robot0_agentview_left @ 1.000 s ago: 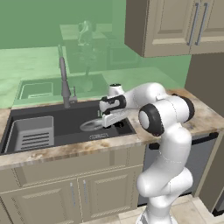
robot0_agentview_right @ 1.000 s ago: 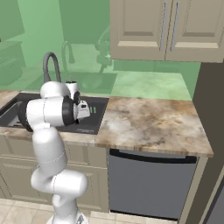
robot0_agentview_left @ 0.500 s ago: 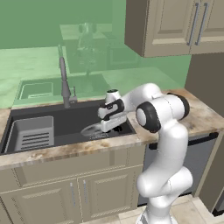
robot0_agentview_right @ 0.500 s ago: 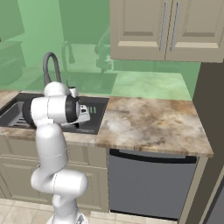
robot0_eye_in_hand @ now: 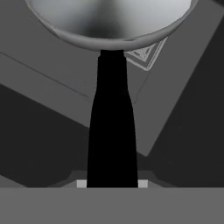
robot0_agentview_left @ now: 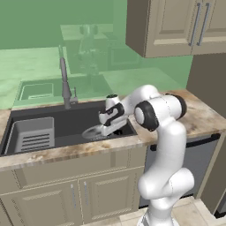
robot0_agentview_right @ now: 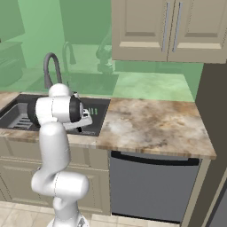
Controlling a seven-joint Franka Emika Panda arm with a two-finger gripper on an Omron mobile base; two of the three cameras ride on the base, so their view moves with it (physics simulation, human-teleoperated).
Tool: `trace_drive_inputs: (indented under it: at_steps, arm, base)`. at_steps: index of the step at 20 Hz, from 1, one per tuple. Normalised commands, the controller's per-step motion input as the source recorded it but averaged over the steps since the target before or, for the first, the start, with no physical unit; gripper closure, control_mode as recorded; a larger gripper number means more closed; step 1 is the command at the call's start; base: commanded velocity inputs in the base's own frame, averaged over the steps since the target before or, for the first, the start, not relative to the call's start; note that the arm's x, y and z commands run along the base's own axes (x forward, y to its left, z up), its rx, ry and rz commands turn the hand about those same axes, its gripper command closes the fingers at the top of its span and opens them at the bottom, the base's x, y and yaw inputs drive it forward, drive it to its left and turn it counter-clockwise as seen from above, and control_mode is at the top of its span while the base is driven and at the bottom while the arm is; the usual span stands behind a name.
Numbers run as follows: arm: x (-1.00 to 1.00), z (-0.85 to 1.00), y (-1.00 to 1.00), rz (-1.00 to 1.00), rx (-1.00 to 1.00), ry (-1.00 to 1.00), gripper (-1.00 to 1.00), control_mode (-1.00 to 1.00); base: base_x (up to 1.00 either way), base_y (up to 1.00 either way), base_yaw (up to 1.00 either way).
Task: Move the pot and pan from the stove into the sink.
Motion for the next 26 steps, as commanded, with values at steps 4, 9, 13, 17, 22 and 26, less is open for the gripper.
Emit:
trace_drive_inputs:
  at_steps: [4,9,13,17,22,26]
  arm:
    - [0.17,-0.27,0.0,0.0,-0.03,-0.03,1.0,-1.0]
    - [0.15,-0.08,0.0,-0.01,0.0,0.0,-1.0,-1.0]
    - [0.15,0.09,0.0,-0.05,0.0,0.01,-1.0,-1.0]
    - [0.09,0.33,0.0,-0.04,0.04,0.02,-1.0,-1.0]
    - [0.05,0.54,0.0,-0.02,0.05,0.03,-1.0,-1.0]
    - [0.0,0.64,0.0,-0.02,0.04,0.08,-1.0,-1.0]
  base:
    - [0.0,0.0,0.0]
    - [0.0,0.0,0.0]
    - [0.0,0.0,0.0]
    - [0.0,0.0,0.0]
    - [0.0,0.0,0.0]
    - [0.0,0.0,0.0]
